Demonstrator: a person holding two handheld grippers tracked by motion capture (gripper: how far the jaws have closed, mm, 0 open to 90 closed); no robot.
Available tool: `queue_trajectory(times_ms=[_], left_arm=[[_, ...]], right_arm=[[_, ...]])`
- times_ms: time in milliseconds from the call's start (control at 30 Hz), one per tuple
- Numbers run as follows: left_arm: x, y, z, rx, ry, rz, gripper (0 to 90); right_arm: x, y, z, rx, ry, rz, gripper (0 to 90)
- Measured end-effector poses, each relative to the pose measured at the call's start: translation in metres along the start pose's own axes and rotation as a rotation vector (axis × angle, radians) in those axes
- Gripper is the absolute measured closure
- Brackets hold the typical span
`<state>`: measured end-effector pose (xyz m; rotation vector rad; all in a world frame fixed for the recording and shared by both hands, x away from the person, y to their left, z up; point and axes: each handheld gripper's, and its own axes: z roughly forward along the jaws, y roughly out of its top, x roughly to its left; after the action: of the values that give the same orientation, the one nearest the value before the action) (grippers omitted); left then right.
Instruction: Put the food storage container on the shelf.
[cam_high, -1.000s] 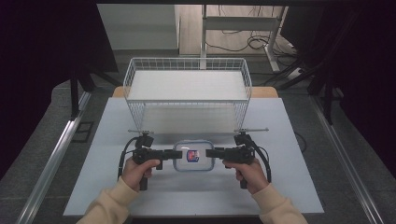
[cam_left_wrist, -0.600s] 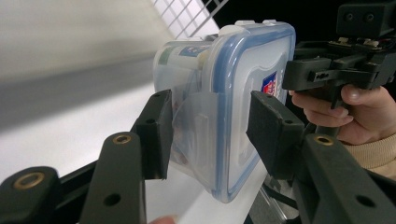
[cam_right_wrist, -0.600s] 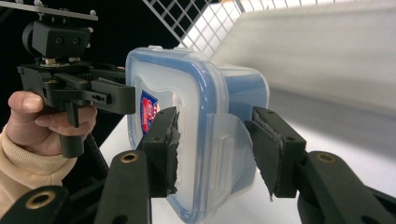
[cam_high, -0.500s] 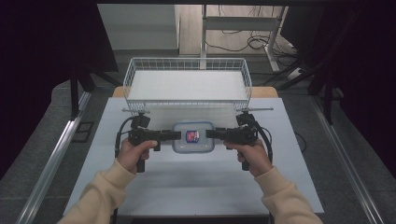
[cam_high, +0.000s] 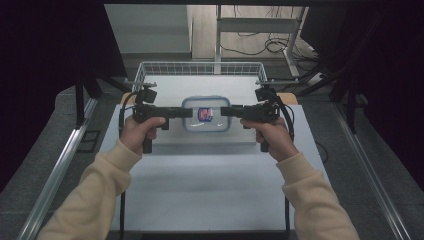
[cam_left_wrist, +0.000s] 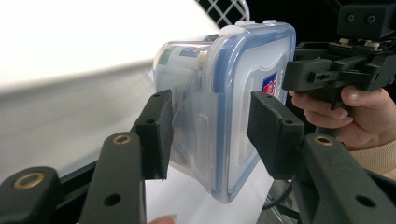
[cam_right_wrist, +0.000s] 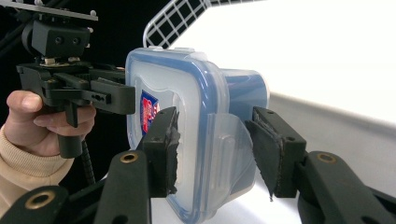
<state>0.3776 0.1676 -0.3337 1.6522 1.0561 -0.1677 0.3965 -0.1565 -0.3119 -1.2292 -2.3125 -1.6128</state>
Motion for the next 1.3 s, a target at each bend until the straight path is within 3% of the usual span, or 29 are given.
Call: queue_trajectory(times_ms=[400, 700, 933, 1000, 1167, 1300], left_arm=[[0.01, 0.054, 0.0, 0.001, 0.013, 0.024, 51.9], [0.037, 0.074, 0.014, 0.02, 0.001, -0.016, 51.7], [0.063, 0.075, 0.028, 0.044, -0.004, -0.093, 51.6], [0.069, 0.075, 0.031, 0.03, -0.01, -0.124, 51.5], [0.079, 0.079, 0.035, 0.022, -0.018, -0.176, 51.6], [0.091, 0.08, 0.041, 0.006, -0.043, -0.26, 51.4]], right_arm=[[-0.013, 0.051, 0.008, -0.015, 0.017, -0.012, 52.8], [-0.036, 0.071, 0.023, 0.002, 0.011, 0.022, 52.8], [-0.056, 0.074, 0.041, 0.041, 0.01, 0.061, 52.7], [-0.062, 0.074, 0.047, 0.055, 0.007, 0.083, 52.7], [-0.076, 0.078, 0.055, 0.072, 0.024, 0.164, 52.3], [-0.088, 0.082, 0.061, 0.1, 0.033, 0.266, 51.2]])
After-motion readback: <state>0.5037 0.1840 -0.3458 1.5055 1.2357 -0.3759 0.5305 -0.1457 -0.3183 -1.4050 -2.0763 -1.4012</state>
